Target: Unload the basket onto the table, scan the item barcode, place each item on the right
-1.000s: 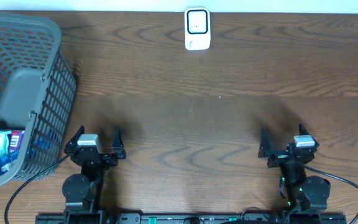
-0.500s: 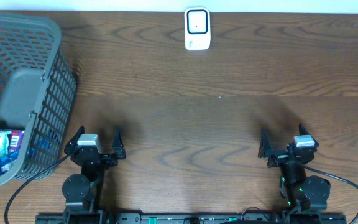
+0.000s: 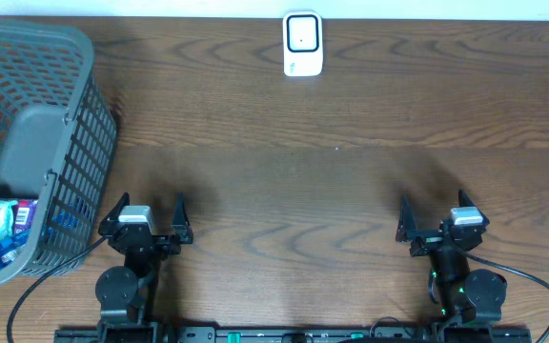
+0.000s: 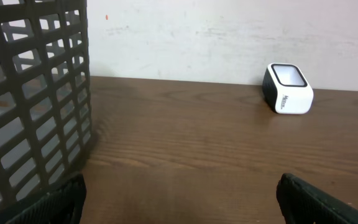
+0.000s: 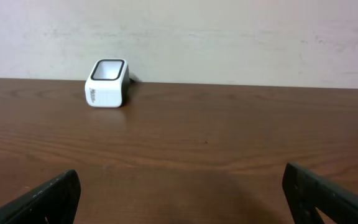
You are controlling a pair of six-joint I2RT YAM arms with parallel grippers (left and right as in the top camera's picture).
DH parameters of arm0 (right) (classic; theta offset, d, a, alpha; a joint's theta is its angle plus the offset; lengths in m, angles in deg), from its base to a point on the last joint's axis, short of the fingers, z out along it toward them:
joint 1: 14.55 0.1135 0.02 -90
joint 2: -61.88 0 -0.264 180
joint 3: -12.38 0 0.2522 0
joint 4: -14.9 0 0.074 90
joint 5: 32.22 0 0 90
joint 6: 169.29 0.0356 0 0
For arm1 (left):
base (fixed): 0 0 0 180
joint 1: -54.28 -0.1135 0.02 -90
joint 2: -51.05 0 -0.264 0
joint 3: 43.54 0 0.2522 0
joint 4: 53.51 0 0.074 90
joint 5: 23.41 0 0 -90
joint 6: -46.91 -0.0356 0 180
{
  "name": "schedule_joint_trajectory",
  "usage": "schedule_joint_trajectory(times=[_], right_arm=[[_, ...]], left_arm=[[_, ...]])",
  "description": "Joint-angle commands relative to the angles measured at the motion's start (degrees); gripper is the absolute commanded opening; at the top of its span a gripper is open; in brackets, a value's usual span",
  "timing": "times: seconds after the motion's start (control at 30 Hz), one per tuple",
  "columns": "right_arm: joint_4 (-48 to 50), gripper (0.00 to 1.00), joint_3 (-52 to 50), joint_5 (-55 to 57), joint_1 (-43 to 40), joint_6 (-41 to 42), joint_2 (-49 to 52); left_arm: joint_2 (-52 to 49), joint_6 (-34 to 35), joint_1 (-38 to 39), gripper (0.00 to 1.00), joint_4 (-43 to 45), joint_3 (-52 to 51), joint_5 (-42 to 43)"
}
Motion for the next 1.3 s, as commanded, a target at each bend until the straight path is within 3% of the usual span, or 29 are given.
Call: schedule_joint_trajectory(times=[0.0, 0.67, 0.7, 0.87, 0.97, 1.03, 1.13, 1.27], right_arm=[[-0.24, 0.99, -0.02, -0.35, 0.07, 0.79, -0.28], [-0.24, 0.99, -0.02, -0.35, 0.07, 0.79, -0.28], [-0.24, 0.99, -0.02, -0.35, 0.07, 0.79, -0.28], [-0.24, 0.99, -0.02, -0.35, 0.07, 0.79, -0.28], [-0.24, 0.99, -0.02, -0.35, 0.07, 0.79, -0.28], [-0.24, 0.99, -0.02, -0.35, 0.07, 0.79, -0.28], [-0.24, 0.99, -0.02, -0.35, 0.07, 0.79, -0.28], [-0.24, 0.99, -0.02, -0.35, 0.07, 0.79, -0.28]], left_arm=[[0.31, -0.48, -0.31, 0.98, -2.1, -0.87, 0.81], [0.31, -0.42, -0.31, 0.98, -2.1, -0.87, 0.81], [0.31, 0.57, -0.31, 0.98, -1.77, -0.87, 1.62], [0.31, 19.04, -0.17, 0.98, -0.79, -0.83, 24.26], [0.31, 22.14, -0.2, 0.98, 0.59, -0.83, 26.77], [0.31, 23.71, -0.2, 0.98, 5.05, -0.83, 28.52], [0.31, 24.46, -0.2, 0.98, 20.83, -0.59, 34.67], [0.22, 27.45, -0.2, 0.98, 32.61, 3.37, 32.63]])
